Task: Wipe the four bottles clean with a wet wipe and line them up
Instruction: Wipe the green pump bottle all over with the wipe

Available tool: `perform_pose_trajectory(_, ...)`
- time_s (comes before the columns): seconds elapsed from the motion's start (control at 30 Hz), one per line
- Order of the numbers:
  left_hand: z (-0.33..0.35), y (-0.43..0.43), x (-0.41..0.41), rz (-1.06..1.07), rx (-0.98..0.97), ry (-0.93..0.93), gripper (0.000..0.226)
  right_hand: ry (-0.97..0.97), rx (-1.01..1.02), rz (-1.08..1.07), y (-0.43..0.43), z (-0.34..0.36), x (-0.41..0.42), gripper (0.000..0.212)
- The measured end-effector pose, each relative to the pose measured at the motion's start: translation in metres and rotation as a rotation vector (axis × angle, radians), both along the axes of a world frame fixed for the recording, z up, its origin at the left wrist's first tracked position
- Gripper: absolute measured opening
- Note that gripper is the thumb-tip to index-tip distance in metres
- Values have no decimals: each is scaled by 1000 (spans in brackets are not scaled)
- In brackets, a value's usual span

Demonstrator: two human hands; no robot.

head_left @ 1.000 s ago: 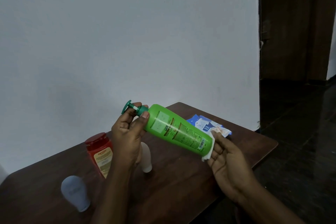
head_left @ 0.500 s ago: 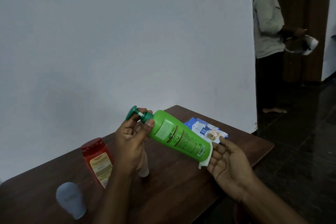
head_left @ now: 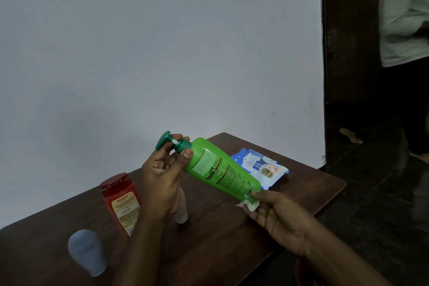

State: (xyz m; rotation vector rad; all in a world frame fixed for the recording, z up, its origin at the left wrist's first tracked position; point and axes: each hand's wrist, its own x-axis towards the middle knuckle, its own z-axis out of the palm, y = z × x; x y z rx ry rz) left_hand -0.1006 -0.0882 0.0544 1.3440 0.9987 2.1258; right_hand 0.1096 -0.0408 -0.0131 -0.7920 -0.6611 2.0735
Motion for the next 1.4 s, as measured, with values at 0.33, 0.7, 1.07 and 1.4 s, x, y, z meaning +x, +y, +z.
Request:
perform_pose_trajectory(0.33,7,-7,-11,58,4,-37,43,-41,112,188,-2,12,28,34)
perform_pose_trajectory(0.7,12,-17,3,13,-75,59,44,-170,462,-15,5,42,46,25)
perform_pose_trajectory(1.07,11,-17,4,16,-138,58,55,-353,651,-81,-8,36,36,18)
perform_pose_trajectory(1.4,27,-6,1,171,-130,29,69,-85,689,-313,-20,83,80,16)
